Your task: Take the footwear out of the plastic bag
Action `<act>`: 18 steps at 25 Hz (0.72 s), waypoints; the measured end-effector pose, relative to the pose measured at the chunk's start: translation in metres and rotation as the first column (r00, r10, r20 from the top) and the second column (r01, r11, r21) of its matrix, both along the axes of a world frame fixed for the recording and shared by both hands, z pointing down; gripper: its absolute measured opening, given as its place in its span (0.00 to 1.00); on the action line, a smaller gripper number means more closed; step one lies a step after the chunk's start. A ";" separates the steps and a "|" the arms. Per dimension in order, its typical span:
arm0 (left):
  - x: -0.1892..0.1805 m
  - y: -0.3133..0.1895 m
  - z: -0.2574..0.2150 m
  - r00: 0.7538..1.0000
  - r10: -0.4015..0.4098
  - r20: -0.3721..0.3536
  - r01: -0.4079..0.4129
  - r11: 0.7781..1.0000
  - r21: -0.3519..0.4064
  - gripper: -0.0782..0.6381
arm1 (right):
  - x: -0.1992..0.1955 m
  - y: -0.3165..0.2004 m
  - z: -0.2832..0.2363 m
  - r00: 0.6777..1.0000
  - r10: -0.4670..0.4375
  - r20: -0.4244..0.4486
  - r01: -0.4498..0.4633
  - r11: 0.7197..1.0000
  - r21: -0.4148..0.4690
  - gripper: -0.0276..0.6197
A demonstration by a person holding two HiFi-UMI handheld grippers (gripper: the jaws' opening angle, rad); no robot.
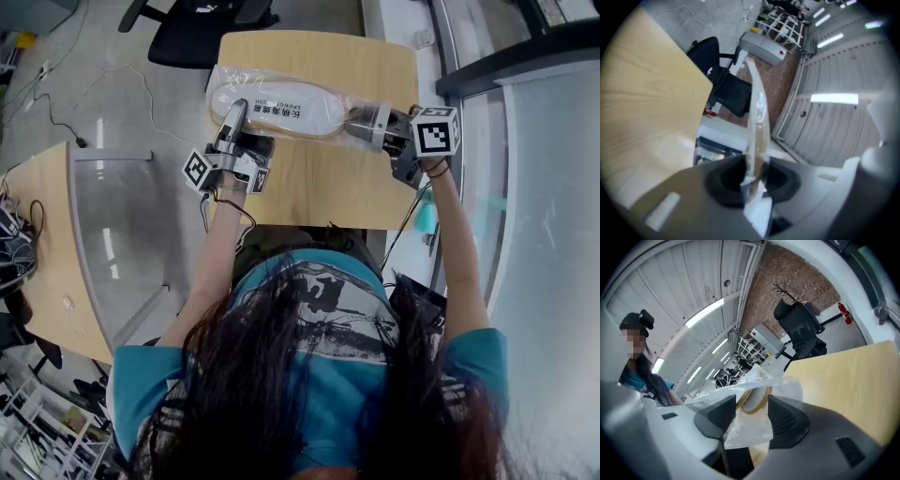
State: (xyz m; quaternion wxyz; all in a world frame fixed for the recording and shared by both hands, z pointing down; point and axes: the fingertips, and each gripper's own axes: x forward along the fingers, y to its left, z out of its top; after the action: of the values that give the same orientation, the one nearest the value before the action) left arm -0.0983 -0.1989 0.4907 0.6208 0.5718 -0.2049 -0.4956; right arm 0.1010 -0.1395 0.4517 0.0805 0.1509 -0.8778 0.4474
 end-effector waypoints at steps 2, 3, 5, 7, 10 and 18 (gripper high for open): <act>0.004 0.001 0.002 0.998 -0.011 -0.056 0.011 1.000 -0.014 0.21 | -0.002 -0.002 -0.001 0.998 0.018 0.064 -0.015 0.999 -0.047 0.36; 0.006 0.002 0.003 0.997 -0.014 -0.071 0.013 1.000 -0.017 0.21 | -0.003 -0.004 -0.002 0.995 0.027 0.092 -0.021 0.998 -0.065 0.36; 0.008 0.004 0.003 0.996 -0.015 -0.091 0.014 1.000 -0.014 0.21 | -0.004 -0.007 0.000 0.993 0.037 0.116 -0.027 0.995 -0.093 0.36; 0.011 0.005 -0.001 0.993 -0.008 -0.115 0.008 1.000 -0.001 0.21 | -0.004 -0.008 0.004 0.990 0.045 0.137 -0.026 0.991 -0.132 0.36; 0.017 0.005 -0.008 0.992 0.011 -0.125 -0.008 1.000 0.023 0.22 | -0.005 -0.008 0.008 0.979 0.066 0.192 -0.027 0.979 -0.200 0.36; 0.029 -0.001 0.004 0.997 0.011 -0.077 -0.014 0.999 -0.045 0.21 | -0.001 -0.020 0.010 0.945 0.149 0.289 -0.061 0.954 -0.294 0.36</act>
State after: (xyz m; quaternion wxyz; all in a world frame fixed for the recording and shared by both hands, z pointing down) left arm -0.0692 -0.1998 0.4951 0.6442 0.5395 -0.1885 -0.5084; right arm 0.0998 -0.1592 0.4618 -0.0612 0.1134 -0.7978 0.5890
